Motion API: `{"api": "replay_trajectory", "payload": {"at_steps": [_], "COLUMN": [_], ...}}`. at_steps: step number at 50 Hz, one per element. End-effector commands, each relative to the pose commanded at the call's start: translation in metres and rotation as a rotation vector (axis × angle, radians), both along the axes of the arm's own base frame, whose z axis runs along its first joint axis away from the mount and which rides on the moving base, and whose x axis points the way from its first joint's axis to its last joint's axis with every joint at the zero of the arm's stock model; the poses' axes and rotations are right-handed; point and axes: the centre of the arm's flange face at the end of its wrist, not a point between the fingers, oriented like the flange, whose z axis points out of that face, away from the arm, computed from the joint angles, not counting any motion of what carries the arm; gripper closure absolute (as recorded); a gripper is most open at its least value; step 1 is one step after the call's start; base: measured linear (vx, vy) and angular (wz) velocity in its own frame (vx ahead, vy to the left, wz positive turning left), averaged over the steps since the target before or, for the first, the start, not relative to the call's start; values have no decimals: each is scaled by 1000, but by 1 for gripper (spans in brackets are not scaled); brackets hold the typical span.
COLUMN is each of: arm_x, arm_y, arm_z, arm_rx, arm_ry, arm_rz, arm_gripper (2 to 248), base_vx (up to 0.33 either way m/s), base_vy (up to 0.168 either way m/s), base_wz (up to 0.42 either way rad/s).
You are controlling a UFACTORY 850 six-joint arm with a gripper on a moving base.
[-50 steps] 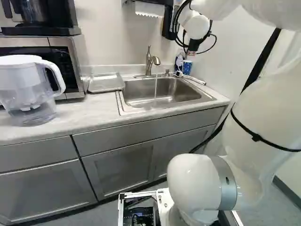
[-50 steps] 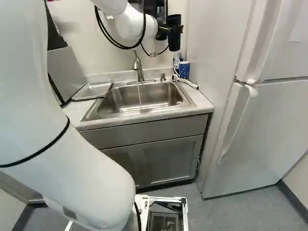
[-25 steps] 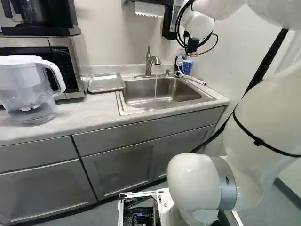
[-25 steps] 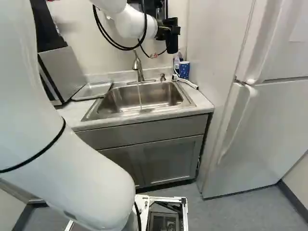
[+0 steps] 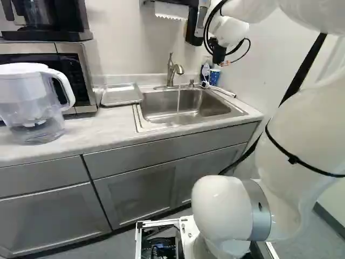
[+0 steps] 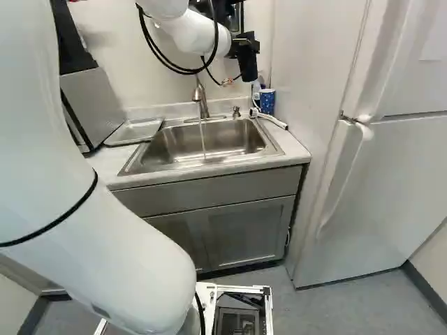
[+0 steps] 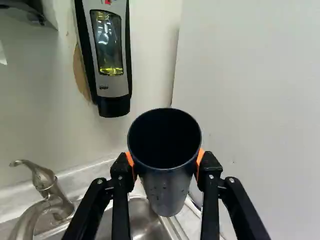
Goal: Rinse the cup and place it in the tray
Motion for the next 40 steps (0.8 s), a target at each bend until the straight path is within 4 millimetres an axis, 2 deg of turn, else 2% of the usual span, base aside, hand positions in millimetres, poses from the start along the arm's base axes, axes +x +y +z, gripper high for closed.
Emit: {"api": "replay_trajectory", "payload": {"at_steps": [13,40], "arm_x": [5,11], "arm_y": [-3,-13], "arm_z": [-4,-12], "arm_rx": [-29,88], "arm_ry": [55,112], "arm_rz": [37,64], "arm_gripper": [124,124], "base_vx": [0,0], "base_vy": [0,0], "base_wz": [0,0]}}
